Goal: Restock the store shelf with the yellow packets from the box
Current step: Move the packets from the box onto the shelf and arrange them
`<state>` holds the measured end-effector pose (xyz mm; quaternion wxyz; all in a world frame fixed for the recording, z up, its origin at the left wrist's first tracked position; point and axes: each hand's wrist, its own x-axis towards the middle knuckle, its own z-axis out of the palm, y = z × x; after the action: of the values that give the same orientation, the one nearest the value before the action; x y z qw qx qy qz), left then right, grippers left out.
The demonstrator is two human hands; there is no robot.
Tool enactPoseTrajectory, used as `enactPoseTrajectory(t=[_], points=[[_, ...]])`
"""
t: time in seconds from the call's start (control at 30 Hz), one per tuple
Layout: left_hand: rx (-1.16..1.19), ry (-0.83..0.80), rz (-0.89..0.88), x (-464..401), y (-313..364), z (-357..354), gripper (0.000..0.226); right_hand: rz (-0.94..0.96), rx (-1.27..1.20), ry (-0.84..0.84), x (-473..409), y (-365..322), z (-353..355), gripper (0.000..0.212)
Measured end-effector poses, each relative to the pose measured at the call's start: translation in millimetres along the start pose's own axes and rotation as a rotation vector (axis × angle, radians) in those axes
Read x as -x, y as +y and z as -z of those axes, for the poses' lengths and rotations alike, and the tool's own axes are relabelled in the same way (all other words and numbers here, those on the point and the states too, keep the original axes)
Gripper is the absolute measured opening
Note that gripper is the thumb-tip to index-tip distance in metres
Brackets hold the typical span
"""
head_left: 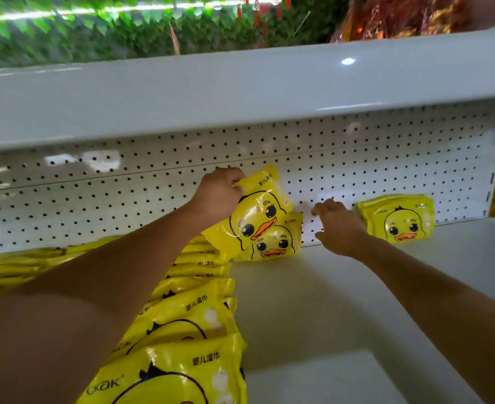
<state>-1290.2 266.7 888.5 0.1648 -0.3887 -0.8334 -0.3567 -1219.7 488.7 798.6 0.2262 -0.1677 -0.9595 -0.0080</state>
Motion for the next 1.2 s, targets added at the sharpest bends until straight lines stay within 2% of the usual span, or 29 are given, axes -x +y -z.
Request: enactPoseTrajectory(t=[0.23,0.37,0.43,0.53,0.63,0.83,1.2], points=[[-0.224,-0.365,-0.047,-24.6,5.4,-61.2,0.014,-0.061,-0.053,-0.113,36.8,38.5,-2.5,0.048],[-0.315,-0.426,-0.012,-33.6,-10.3,-85.9,0.027,-0.044,-0.058,-0.105,43.1,45.9,-2.2,0.047],[-0.368,-0.428,-0.001,-33.2,-14.6,-94.5,0.023,-0.035,-0.077,-0.091,44.6,47.9,-3.6,0.047],[-0.481,-0.337,0.002,-32.1,-18.5,-102.6,0.019,-0.028,-0.104,-0.081,46.1,47.8,-3.0,0.047],[-0.541,-0.293,-0.063,-33.4,-17.2,-100.7,0.015,-0.048,-0.130,-0.088,49.6,44.7,1.7,0.049],[-0.764,-0.285,-0.141,-27.1,-5.3,-78.6,0.045,-0.064,-0.177,-0.096,62.5,32.8,15.8,0.054],[-0.640,-0.291,-0.207,40.0,28.0,-24.6,0.047,-0.129,-0.104,-0.105,132.9,-17.2,71.2,0.059]])
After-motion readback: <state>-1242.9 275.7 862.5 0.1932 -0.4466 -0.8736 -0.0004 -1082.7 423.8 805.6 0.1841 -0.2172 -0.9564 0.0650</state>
